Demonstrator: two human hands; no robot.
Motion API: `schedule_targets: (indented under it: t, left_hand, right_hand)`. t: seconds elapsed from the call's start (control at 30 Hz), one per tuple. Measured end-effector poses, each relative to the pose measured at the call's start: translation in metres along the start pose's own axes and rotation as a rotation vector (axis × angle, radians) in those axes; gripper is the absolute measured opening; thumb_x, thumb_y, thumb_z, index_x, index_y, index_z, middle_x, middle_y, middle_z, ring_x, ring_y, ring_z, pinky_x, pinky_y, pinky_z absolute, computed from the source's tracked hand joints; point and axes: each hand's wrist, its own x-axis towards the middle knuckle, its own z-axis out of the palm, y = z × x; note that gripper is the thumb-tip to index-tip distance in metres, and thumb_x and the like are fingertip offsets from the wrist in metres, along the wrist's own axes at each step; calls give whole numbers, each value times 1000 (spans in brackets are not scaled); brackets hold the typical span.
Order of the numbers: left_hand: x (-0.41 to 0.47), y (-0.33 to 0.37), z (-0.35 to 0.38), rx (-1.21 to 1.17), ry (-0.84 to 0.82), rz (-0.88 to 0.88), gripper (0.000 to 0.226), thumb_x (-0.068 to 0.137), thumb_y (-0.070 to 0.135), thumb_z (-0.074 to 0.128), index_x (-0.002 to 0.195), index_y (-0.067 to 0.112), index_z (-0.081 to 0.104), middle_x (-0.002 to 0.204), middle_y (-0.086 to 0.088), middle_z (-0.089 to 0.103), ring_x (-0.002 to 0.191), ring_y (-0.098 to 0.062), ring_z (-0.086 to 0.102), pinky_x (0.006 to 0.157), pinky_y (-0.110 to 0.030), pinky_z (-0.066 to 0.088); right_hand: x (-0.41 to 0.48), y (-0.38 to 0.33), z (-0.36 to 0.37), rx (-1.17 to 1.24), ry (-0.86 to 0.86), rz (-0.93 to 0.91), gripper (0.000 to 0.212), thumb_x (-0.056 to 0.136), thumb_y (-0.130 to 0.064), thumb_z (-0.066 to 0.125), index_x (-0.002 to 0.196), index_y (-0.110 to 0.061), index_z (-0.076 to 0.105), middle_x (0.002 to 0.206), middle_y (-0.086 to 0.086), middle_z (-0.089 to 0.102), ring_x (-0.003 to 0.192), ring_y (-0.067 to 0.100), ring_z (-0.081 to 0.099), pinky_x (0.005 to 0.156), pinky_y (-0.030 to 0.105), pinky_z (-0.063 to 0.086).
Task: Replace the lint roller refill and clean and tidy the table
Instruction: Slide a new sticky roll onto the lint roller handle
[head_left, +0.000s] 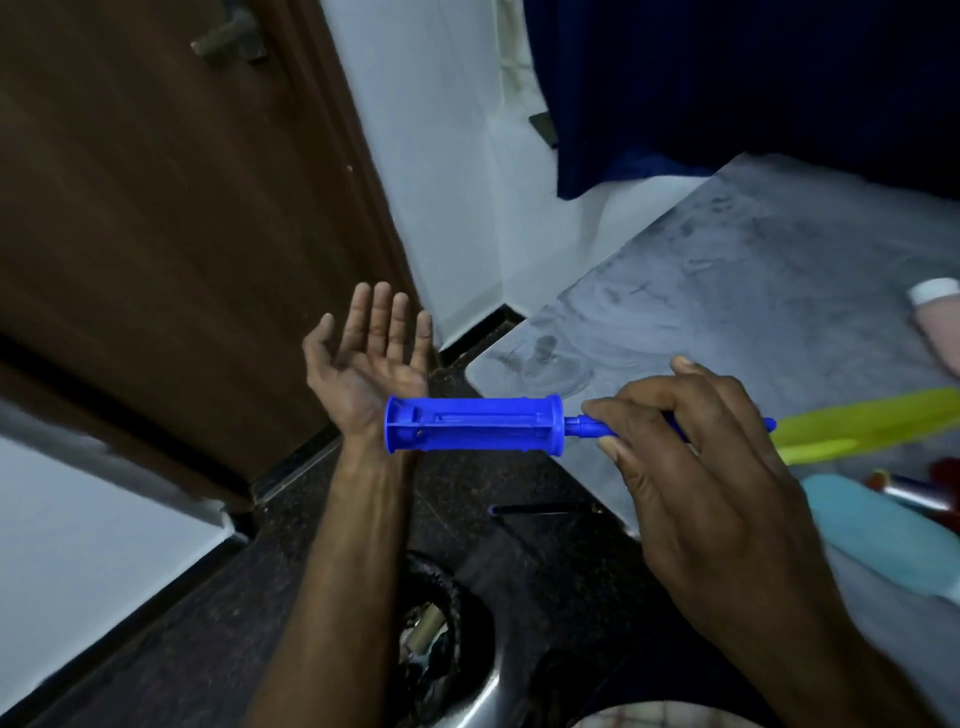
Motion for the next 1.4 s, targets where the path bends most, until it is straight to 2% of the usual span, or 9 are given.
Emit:
schedule_targets:
  t: [0.2,0.4,0.77,0.93,1.0,1.1,1.17,1.3,1.4]
  left_hand:
    - [-33,-46,67,191,-182,-20,55,105,39,40,147,10,60,133,-5,72,130,-22,66,98,-41,59]
    - [-68,-113,113,351,-392,-66,55,106,37,39,149,9,58,131,-4,71,131,-22,65,104,-43,58]
    - [-144,-251,174,533,-779,-355,58,108,36,30,153,8,53,126,0,74,125,-17,67,110,-44,51]
    - [-199,-312,196,601,-977,-569,44,110,29,28,123,19,68,114,2,75,113,-15,69,90,-31,62]
    - [-221,-334,205,644,-1048,-646,42,110,25,28,121,17,68,111,0,75,108,-15,69,86,-31,63]
    - [-249,-365,217,735,-1144,-712,37,109,19,34,127,10,65,110,-4,75,103,-17,71,82,-32,65]
    - [-267,-387,223,818,-1211,-697,31,108,11,41,127,7,66,107,-5,76,99,-17,73,79,-35,66]
    - [-296,-429,229,1006,-1391,-579,21,108,5,49,108,13,69,98,-2,73,85,-16,70,64,-31,64]
    - [-308,-462,230,1234,-1495,-389,14,104,9,58,105,17,69,96,-1,69,82,-17,67,56,-31,61]
  right_hand:
    - [-17,37,-46,-105,55,114,38,80,12,74,113,-7,74,108,7,65,100,22,55,114,48,42]
    - [-50,74,-93,-197,88,225,36,85,9,68,116,-8,74,112,7,66,102,30,61,118,47,38]
    - [-145,115,-199,-405,128,559,42,83,6,72,121,-13,70,115,2,60,108,26,58,119,43,38]
    - [-190,118,-238,-513,179,678,39,86,2,70,121,-16,70,116,-2,59,111,24,58,108,37,46]
    - [-205,118,-251,-550,193,724,40,86,1,71,121,-17,70,118,-3,59,114,23,56,100,35,48]
    - [-224,120,-265,-608,207,767,38,88,-1,71,123,-15,70,121,0,61,114,24,55,102,36,47]
    - [-234,120,-274,-639,209,794,40,87,1,72,124,-14,68,120,1,60,112,25,56,104,36,46]
    - [-249,121,-286,-653,231,849,44,86,2,73,127,-14,67,118,4,62,108,26,59,106,41,48]
    - [-257,121,-293,-671,237,857,39,88,0,74,125,-12,69,116,4,61,107,24,56,107,33,42]
